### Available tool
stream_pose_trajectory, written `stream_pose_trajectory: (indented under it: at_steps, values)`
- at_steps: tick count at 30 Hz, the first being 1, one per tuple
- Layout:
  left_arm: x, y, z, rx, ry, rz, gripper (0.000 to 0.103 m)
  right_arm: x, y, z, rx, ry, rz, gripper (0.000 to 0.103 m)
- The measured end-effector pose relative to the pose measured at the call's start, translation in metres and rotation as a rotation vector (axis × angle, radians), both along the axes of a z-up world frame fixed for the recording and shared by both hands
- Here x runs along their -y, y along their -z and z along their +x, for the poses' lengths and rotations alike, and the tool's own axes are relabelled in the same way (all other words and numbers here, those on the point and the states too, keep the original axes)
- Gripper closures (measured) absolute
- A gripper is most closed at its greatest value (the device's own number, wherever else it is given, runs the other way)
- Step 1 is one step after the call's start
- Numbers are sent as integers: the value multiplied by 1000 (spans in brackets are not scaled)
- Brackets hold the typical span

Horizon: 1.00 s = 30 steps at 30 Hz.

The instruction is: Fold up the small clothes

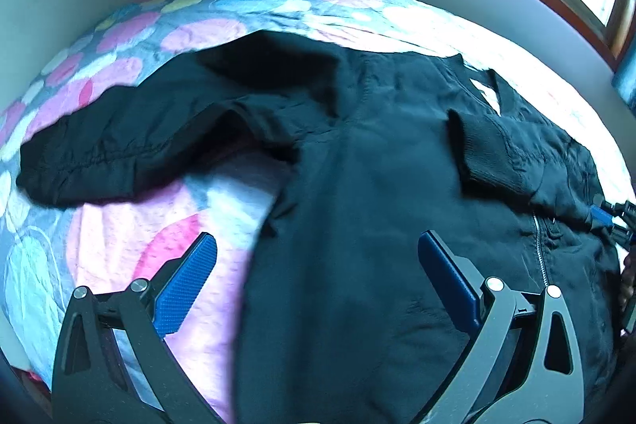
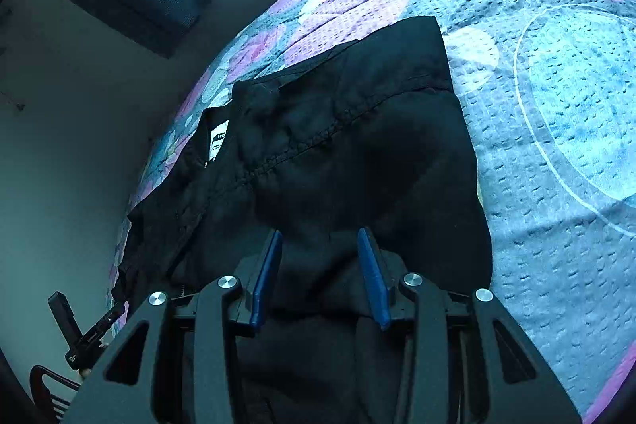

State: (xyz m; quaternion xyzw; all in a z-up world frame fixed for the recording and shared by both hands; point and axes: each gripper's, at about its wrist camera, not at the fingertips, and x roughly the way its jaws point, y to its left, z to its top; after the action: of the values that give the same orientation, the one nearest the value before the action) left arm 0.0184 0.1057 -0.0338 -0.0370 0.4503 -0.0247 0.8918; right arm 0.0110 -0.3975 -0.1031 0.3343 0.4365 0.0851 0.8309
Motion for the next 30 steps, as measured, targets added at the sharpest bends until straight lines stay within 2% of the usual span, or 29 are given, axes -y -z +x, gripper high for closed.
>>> stream_pose_trajectory:
  at_steps: [4, 7, 12, 14, 18, 22, 25, 27, 30]
  values:
    - [-37, -4, 1, -20, -16, -78, 2, -4, -1, 0, 19, -4, -3, 55]
    - [-82, -15, -1, 16, -70, -102, 2, -9, 1, 2, 26, -15, -19, 50]
    - [-200, -30, 2, 69, -248, -130, 2, -8, -1, 2, 30, -15, -22, 46]
    - [-254, -26, 6, 50, -328, -172, 2, -8, 0, 2, 34, -15, -17, 45]
    - [-328, -15, 10, 28, -418, -280, 2, -8, 1, 2, 38, -10, -9, 44]
    - [-362, 0, 23, 8, -377, -339, 2, -8, 1, 1, 41, -1, -4, 44]
    - [-374, 20, 38, -45, -347, -405, 2, -9, 1, 0, 49, 5, 4, 40]
    - [-377, 24, 44, -31, -330, -423, 2, -10, 1, 1, 53, 5, -2, 39]
    - [-384, 25, 45, -11, -315, -565, 2, -13, -1, 2, 52, 6, -18, 37]
